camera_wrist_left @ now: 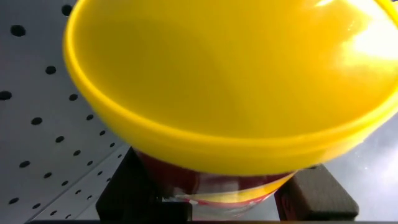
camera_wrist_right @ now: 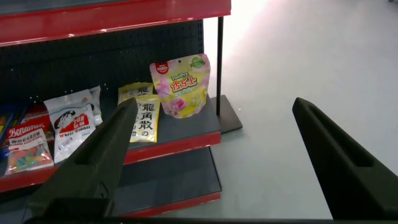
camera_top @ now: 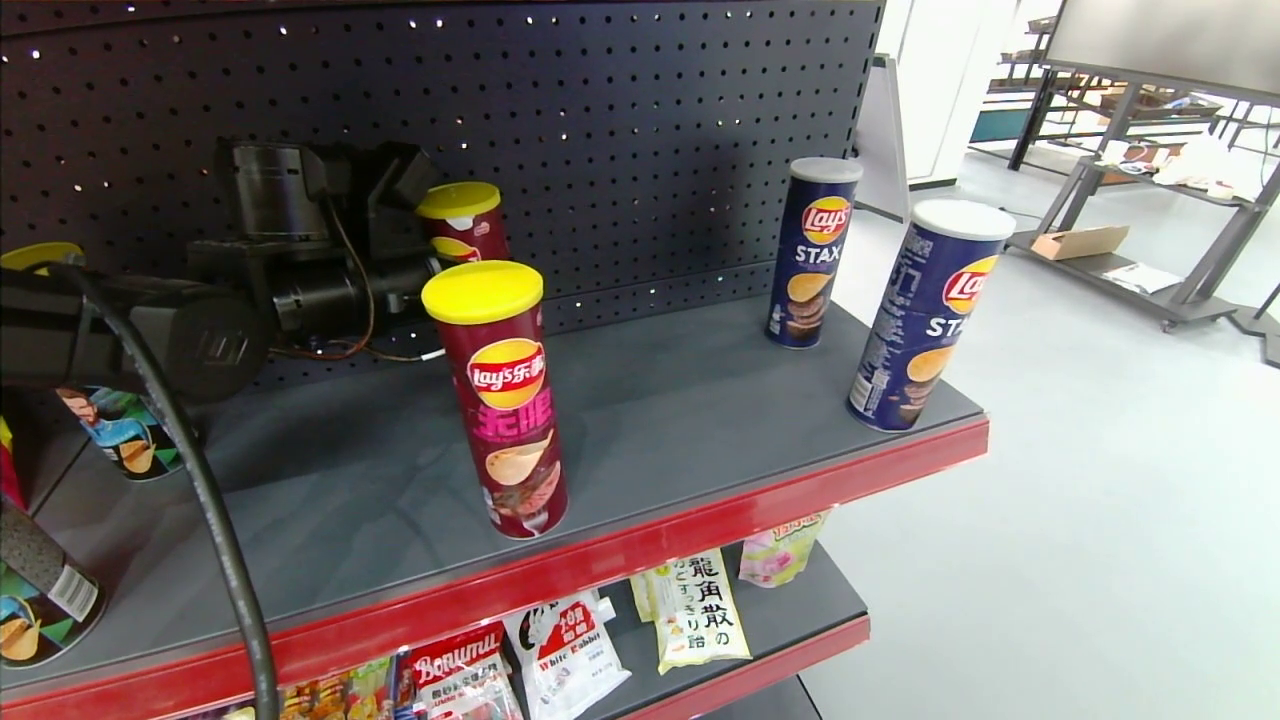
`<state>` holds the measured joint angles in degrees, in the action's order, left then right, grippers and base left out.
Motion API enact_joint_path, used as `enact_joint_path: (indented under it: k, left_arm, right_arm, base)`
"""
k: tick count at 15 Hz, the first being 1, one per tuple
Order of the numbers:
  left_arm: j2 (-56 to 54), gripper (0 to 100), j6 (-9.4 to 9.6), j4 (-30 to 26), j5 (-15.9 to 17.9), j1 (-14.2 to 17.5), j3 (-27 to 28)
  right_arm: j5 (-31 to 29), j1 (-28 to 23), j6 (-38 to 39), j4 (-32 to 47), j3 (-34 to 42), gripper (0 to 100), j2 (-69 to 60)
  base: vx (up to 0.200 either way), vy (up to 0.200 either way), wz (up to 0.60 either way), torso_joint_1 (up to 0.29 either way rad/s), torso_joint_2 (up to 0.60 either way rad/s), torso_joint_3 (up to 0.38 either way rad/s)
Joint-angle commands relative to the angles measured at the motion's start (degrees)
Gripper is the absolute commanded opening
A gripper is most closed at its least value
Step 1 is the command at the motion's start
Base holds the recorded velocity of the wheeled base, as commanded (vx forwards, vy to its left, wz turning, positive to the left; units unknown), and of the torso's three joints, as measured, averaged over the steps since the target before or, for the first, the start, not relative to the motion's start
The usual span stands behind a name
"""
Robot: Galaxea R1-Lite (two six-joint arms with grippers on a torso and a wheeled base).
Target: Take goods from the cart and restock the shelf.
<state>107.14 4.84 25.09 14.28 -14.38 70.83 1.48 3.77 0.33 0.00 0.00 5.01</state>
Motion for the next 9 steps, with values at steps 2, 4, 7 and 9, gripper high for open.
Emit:
enact_joint_path:
  k: [2,4,7,9]
  left_arm:
    - [0.17,0,-0.01,0.05,-0.04,-0.03,-0.6]
    - [0.17,100,-0.01,0.4,-0.04,-0.12,-1.31]
    - [0.08,100,-0.01,0.75,-0.04,-0.12,-1.57]
    - [-0.18,100,-0.01,0.75,-0.04,-0.12,-1.57]
  right_arm:
    - [0.11,0.01,0.02,0.0,0.0,100,0.09]
    - [0.02,0.01,0.02,0.0,0.0,100,0.09]
    - [0.02,0.01,0.02,0.0,0.0,100,0.09]
    - [0.02,0.01,0.02,0.0,0.0,100,0.09]
  base:
    - [0.0,0.0,0.0,0.0,0.0,0.0]
    - [0.0,0.0,0.0,0.0,0.0,0.0]
    - [0.0,0.0,0.0,0.0,0.0,0.0]
    - [0.0,0.0,0.0,0.0,0.0,0.0]
